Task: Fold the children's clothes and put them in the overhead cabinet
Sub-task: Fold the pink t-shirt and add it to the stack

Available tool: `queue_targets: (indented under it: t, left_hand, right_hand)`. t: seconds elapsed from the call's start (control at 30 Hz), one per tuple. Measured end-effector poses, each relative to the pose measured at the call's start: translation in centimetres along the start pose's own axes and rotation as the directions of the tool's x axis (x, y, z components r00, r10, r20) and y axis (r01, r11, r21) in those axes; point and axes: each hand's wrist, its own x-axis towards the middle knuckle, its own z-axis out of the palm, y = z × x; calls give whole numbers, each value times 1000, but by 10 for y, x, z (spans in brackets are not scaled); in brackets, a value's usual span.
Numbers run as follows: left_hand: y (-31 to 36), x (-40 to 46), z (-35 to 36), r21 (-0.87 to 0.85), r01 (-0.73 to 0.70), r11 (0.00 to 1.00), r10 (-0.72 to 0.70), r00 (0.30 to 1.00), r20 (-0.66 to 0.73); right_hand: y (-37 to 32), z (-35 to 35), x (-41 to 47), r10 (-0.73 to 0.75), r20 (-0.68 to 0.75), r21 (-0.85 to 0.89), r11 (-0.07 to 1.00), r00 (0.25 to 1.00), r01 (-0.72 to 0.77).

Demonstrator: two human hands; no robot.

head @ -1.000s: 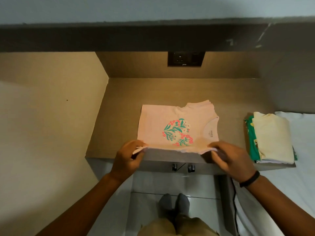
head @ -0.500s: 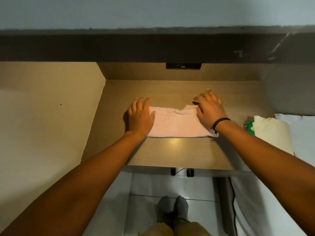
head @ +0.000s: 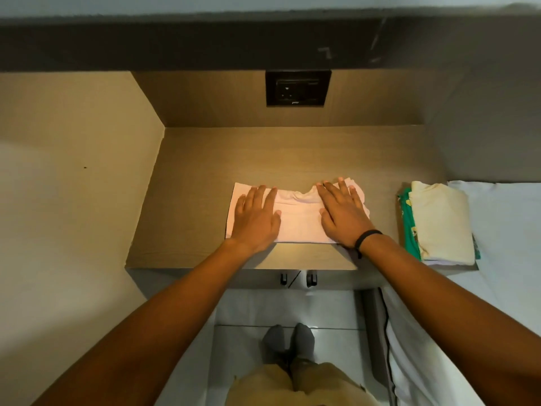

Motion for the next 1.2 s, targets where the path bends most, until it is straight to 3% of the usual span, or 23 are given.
queue_targets:
  t: [0.07, 0.17, 0.3, 0.37, 0.47, 0.57, 0.7, 0.83, 0.9, 0.97, 1.07, 1.13, 1.2]
  left_hand:
    - [-17, 14, -22, 53, -81, 995, 79, 996, 48]
    - [-35, 41, -58, 189, -185, 964, 138, 961, 240]
    - [-29, 65, -81, 146, -165, 976, 60, 836, 545]
    - [-25, 70, -86, 119, -183, 976, 74, 792, 606]
    - [-23, 62, -89, 81, -229, 970, 152, 831, 535]
    - [-31, 37, -81, 71, -269, 961, 237, 925, 296]
    - [-50, -4, -60, 83, -303, 949, 291, 947, 133]
    - [-39, -45, -35, 17, -159, 987, 160, 984, -81]
    - [-16, -63, -15, -17, -15, 1000, 15, 1000, 12]
    - [-1, -69, 4, -23, 78, 997, -75, 992, 101]
    - [-8, -47, 9, 27, 19, 999, -21, 995, 99]
    - [-20, -20, -1, 78, -87, 993, 77, 990, 117]
    - [-23, -2, -11, 156, -130, 979, 116, 989, 94]
  right_hand:
    - [8, -17, 8, -44, 13, -113, 993, 999, 45]
    - [17, -42, 25, -90, 181, -245, 960, 979, 134]
    - [9, -63, 49, -62, 364, -264, 950, 929, 167]
    - [5, -73, 54, -59, 412, -214, 964, 909, 159]
    - [6, -81, 43, -110, 332, -210, 960, 937, 187]
    - [11, -72, 13, -222, 194, -220, 939, 956, 262]
    - [20, -55, -19, -336, 196, -185, 910, 921, 372]
    - [14, -52, -12, -373, 43, -141, 916, 927, 375]
    - [6, -46, -2, -396, 61, -96, 911, 916, 400]
    - [4, -35, 2, -428, 176, -114, 886, 886, 450]
    - [7, -16, -15, -320, 209, -146, 924, 924, 353]
    - [-4, -6, -31, -143, 132, -115, 981, 981, 158]
    - [-26, 3, -42, 21, 129, -63, 998, 991, -13]
